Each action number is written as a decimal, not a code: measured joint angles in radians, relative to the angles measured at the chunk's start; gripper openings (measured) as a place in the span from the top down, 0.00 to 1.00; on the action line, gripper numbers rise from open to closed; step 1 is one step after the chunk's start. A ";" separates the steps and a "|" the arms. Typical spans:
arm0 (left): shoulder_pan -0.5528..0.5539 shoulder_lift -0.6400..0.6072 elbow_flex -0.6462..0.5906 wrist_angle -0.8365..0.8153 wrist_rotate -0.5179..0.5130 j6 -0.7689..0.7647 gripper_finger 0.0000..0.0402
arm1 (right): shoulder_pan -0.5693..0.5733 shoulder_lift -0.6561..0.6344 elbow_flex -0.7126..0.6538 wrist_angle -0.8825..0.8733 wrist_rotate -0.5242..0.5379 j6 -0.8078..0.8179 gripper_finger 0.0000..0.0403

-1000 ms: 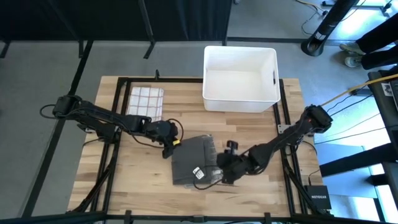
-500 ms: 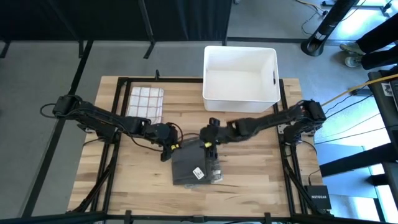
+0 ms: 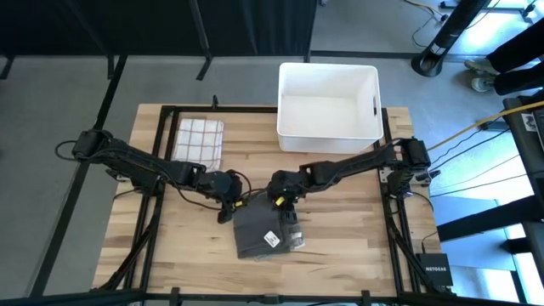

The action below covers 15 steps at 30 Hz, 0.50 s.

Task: Fold towel
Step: Adjust the stacked towels

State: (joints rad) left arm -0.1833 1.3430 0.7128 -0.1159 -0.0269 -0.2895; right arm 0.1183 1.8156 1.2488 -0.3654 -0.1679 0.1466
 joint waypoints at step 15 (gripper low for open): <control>-0.067 0.000 0.119 -0.011 0.000 -0.076 0.97 | 0.102 -0.018 0.195 -0.293 0.120 -0.029 0.96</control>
State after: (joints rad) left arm -0.2502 1.3430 0.8319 -0.1265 -0.0265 -0.3654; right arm 0.2200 1.7981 1.4442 -0.6581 -0.0483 0.1174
